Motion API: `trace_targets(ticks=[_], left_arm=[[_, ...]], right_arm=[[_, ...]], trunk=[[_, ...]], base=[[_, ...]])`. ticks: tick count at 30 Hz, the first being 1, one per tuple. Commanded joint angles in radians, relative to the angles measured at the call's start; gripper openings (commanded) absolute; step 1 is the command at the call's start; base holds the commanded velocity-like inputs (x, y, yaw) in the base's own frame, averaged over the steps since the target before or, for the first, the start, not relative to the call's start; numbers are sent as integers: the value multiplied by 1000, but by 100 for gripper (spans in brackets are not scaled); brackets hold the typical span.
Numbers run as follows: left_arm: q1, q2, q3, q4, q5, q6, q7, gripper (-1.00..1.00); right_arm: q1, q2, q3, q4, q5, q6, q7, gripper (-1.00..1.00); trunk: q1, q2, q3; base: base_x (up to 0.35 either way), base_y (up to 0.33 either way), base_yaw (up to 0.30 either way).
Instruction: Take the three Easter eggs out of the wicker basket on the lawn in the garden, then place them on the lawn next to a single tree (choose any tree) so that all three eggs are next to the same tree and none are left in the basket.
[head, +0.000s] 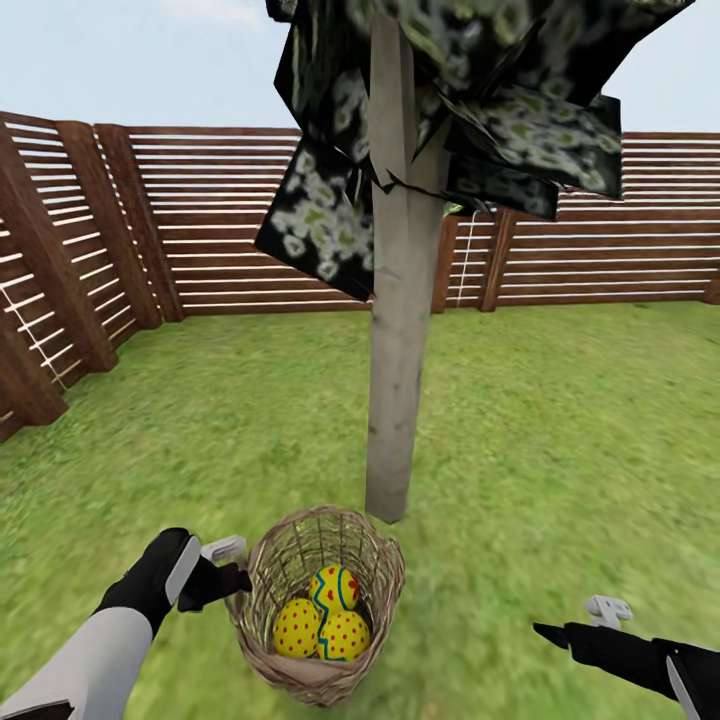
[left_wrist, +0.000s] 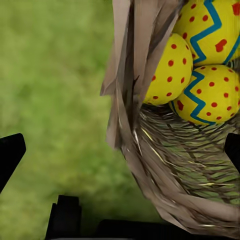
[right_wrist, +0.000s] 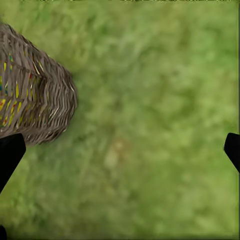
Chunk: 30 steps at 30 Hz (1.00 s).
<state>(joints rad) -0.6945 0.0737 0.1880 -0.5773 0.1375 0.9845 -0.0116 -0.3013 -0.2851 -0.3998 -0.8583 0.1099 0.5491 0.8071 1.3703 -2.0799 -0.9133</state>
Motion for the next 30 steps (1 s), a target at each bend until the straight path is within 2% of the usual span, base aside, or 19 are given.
trace_targets(ticks=[1, 5, 8, 9, 12, 13, 14, 15, 16, 17, 19, 21, 22, 24, 25, 26, 27, 29, 30], left_arm=[[0, 0, 3, -10, 2, 5, -3, 100], [4, 1, 2, -60, 2, 12, -46, 100], [8, 4, 2, -72, 2, 14, -91, 100], [13, 9, 3, -88, 2, 17, -121, 100], [14, 21, 3, -99, 3, 18, -145, 100], [15, 50, 4, -102, 3, 19, -199, 100], [15, 65, 4, -103, 3, 20, -237, 100], [18, 96, 4, -103, 3, 24, -339, 100], [20, 109, 4, -103, 1, 25, -393, 100], [28, 148, 3, -104, -2, 26, -535, 100], [29, 171, 5, -106, 1, 27, -598, 100], [29, 187, 7, -109, 2, 27, -663, 100], [30, 199, 10, -126, 3, 27, -781, 100], [29, 209, 21, -162, 3, 27, -915, 100], [29, 216, 41, -198, 3, 27, -1009, 100], [30, 218, 55, -221, 3, 26, -1059, 100], [30, 221, 78, -257, 4, 27, -1129, 100], [30, 223, 102, -274, 5, 28, -1195, 100], [30, 224, 112, -276, 4, 28, -1247, 100]], right_arm=[[-1, 1, -4, -1, 11, 3, 4, 100], [-1, 7, 13, -1, 12, 5, -42, 100], [-1, 15, 61, -1, 13, 8, -90, 100], [-1, 49, 100, -7, 17, 11, -107, 100], [-1, 62, 109, -9, 18, 12, -111, 100], [-1, 69, 113, -11, 17, 12, -111, 100], [-1, 70, 113, -12, 17, 12, -111, 100], [-1, 74, 114, -12, 16, 12, -111, 100], [-2, 78, 115, -13, 17, 12, -112, 100], [-7, 100, 118, -22, 20, 13, -139, 100], [-17, 120, 124, -40, 22, 16, -188, 100], [-20, 129, 128, -59, 23, 26, -226, 100], [-23, 135, 131, -85, 22, 66, -262, 100], [-26, 141, 137, -116, 22, 108, -278, 100], [-27, 148, 156, -145, 23, 129, -284, 100], [-28, 152, 174, -164, 23, 138, -286, 100], [-28, 157, 212, -196, 25, 148, -295, 100], [-32, 164, 244, -234, 25, 160, -328, 100], [-40, 173, 255, -274, 23, 212, -369, 100]], trunk=[[-4, 7, 2], [-19, 35, 15], [-31, 56, 24], [-35, 63, 27], [-46, 84, 37], [-50, 91, 40], [-54, 98, 43], [-58, 105, 46], [-62, 112, 49], [-65, 119, 52], [-73, 133, 59], [-81, 147, 65], [-85, 154, 68], [-92, 168, 74], [-96, 175, 78], [-100, 182, 81], [-104, 189, 84], [-111, 203, 90], [-111, 203, 90]], base=[[0, 0, 0], [0, 0, 0], [0, 0, 0], [0, 0, 0], [0, 0, 0], [0, 0, 0], [0, 0, 0], [0, 0, 0], [0, 0, 0], [0, 0, 0], [0, 0, 0], [0, 0, 0], [0, 0, 0], [0, 0, 0], [0, 0, 0], [0, 0, 0], [0, 0, 0], [0, 0, 0], [0, 0, 0]])
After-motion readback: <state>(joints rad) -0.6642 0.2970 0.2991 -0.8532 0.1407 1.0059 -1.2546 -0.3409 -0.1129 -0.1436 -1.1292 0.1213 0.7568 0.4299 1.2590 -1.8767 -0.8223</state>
